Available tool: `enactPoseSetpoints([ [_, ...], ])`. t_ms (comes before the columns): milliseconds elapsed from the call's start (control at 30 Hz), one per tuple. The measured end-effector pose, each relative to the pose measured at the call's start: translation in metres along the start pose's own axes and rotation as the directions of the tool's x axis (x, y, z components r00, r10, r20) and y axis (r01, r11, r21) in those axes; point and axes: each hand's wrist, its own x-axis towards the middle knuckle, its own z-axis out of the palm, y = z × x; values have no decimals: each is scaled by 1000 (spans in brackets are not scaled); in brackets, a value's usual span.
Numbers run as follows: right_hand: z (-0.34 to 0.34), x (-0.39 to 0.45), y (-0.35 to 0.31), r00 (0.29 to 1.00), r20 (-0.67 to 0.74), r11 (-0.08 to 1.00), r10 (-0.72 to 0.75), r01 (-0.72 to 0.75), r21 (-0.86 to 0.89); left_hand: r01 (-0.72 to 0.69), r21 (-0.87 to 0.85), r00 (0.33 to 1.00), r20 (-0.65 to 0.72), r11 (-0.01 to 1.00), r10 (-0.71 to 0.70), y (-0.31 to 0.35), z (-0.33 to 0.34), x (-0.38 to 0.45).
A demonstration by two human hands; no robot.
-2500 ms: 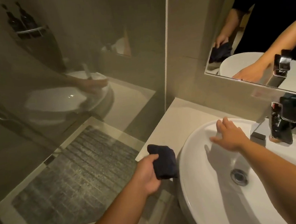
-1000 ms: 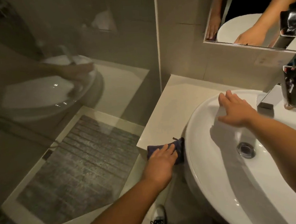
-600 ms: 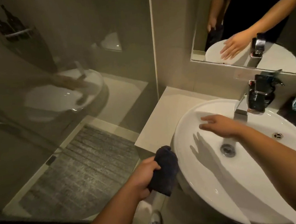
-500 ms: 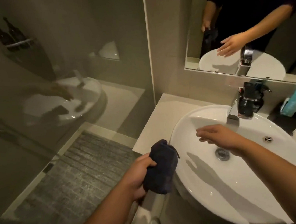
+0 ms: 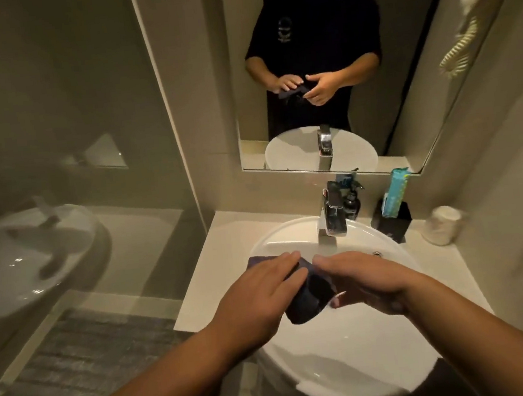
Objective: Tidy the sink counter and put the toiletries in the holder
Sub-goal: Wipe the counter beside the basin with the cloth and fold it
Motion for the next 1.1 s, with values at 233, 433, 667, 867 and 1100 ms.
enactPoseSetpoints([
  [233,-3,5,4,949,-267,980,-166,128,-155,-67,-14,993,94,998,68,-24,21,5],
  [433,-13,-9,-11,908,-261,826,-327,141,-546,435,-388,851,471,813,-230,-43,8,30],
  [667,-11,-50,-1,930,-275,786,-244,24,-617,288,-555,805,581,781,116,-44,28,78],
  [867,2,-104,41,871,-434,819,-230,-68,-570,337,-581,858,513,741,12,-10,16,46],
  [1100,32,-146,115,907,-349,846,-236,15,-532,438,-529,826,556,727,-93,68,1,-36],
])
